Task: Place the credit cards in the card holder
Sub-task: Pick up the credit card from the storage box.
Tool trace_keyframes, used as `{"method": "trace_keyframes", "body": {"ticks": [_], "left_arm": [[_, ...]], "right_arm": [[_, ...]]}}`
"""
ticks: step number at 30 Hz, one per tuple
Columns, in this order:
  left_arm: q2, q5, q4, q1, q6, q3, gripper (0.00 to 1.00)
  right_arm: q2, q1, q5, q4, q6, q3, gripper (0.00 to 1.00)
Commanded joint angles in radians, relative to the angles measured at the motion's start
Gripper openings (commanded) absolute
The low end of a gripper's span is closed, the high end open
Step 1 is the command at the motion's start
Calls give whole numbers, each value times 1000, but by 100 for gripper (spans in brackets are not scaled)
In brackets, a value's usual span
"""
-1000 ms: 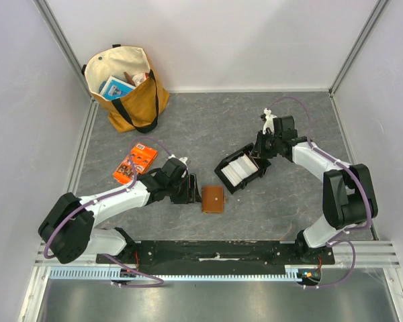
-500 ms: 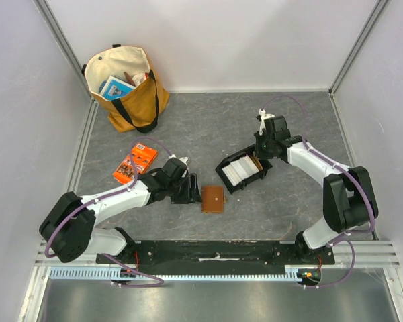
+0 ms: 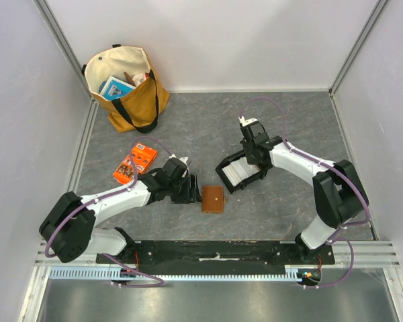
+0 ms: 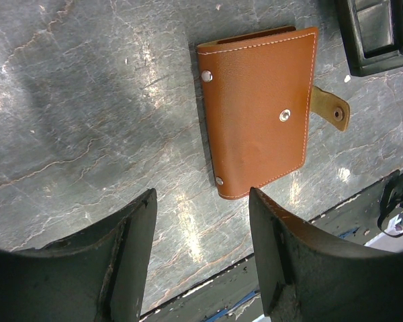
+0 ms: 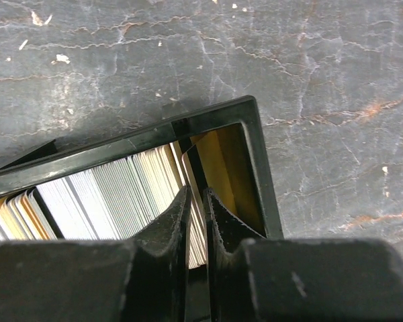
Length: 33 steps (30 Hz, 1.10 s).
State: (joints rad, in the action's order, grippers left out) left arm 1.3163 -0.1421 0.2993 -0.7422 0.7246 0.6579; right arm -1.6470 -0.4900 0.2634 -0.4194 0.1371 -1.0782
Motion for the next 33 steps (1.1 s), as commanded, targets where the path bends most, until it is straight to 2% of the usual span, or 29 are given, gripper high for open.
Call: {"method": "trace_keyframes", "body": {"ticks": [1, 8, 14, 17, 26, 33], "left_arm": [[4, -17, -29, -2, -33, 16, 63], [9, -19, -31, -2, -33, 19, 63], [11, -21, -32, -2, -34, 17, 63], [8, -22, -29, -2, -36, 16, 63], [4, -19, -29, -2, -37, 19, 63], [9, -21, -29, -2, -39, 20, 63]], "right_arm": [[-11, -4, 140, -62, -14, -38, 19], [12, -5, 145, -73, -2, -52, 19], [15, -2, 59, -68, -7, -60, 20], [3, 2, 66, -70, -2, -57, 19], [56, 80, -117, -47, 15, -54, 18], [69, 123, -179, -44, 25, -46, 17]]}}
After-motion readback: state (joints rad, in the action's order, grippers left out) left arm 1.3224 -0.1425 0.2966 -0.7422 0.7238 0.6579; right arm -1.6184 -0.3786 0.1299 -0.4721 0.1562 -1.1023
